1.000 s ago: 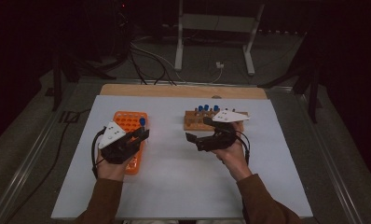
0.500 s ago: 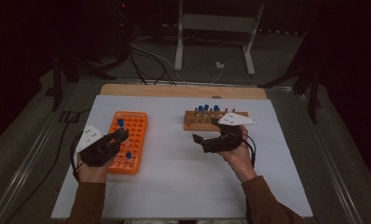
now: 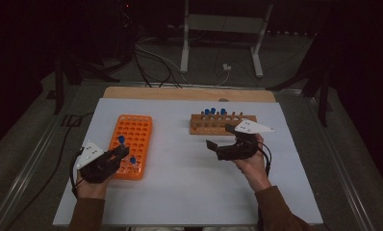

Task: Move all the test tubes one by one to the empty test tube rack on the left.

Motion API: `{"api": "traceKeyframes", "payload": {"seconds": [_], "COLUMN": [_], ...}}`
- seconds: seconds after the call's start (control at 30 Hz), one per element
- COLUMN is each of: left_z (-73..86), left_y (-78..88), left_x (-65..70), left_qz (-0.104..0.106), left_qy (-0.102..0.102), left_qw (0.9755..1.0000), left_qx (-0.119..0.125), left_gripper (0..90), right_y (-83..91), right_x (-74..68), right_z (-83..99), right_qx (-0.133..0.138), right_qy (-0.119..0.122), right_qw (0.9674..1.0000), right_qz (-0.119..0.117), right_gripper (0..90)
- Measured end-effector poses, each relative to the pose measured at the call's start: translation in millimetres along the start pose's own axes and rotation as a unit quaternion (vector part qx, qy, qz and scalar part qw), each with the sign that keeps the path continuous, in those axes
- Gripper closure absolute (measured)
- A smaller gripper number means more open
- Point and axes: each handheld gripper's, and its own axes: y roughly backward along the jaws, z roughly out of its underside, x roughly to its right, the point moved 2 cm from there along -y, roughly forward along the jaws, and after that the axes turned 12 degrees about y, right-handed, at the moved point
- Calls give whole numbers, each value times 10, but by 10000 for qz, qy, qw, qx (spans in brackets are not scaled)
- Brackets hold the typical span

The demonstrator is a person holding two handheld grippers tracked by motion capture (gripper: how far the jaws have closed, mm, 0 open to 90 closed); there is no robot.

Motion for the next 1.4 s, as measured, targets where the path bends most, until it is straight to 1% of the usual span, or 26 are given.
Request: {"api": "traceKeyframes", "payload": {"seconds": [0.07,0.17,0.43,0.5,0.6,0.7,0.83,0.9,1.1,1.17,1.2,1.23,1.27,1.4], "left_z": [37,75,205,231,269,309,352,364,387,399,415,425,421,424], "left_y": [-3,-1,-8,-7,-6,-13,-21,-24,-37,-49,-64,-69,-70,-69], "left_x": [2,0,4,2,-14,-18,-17,-19,-5,-11,-12,-3,4,2], "left_qz": [-3,0,19,-19,-19,-24,-86,-116,-163,-188,-213,-193,-222,-218], "left_qy": [-31,-14,-8,-48,-50,-74,-160,-170,-290,-300,-345,-379,-417,-387], "left_qw": [10000,10000,9996,9994,9992,9986,9975,9970,9953,9945,9933,9934,9930,9933], "left_qx": [-59,-95,-273,-332,-405,-517,-687,-750,-905,-987,-1079,-1061,-1079,-1063], "left_gripper": [776,776,775,775,775,775,776,777,781,781,782,782,782,782], "right_y": [0,6,43,46,46,45,46,47,34,26,21,17,12,-8], "right_x": [2,3,-4,-7,-10,-12,-15,-17,-25,-32,-36,-39,-42,-51], "right_z": [31,56,68,71,75,76,83,88,104,109,111,114,115,127], "right_qx": [-23,-23,31,34,38,44,46,41,40,30,26,12,1,-22], "right_qy": [-28,-37,-50,-48,-48,-45,-27,-22,0,-3,5,16,22,27], "right_qw": [10000,10000,10000,10000,10000,10000,10000,10000,10000,9999,9999,9999,9999,9999], "right_qz": [-12,-17,-36,-42,-52,-59,-68,-74,-91,-98,-100,-101,-99,-105], "right_gripper": [35,35,36,37,37,37,38,47,48,48,48,48,48,48]}}
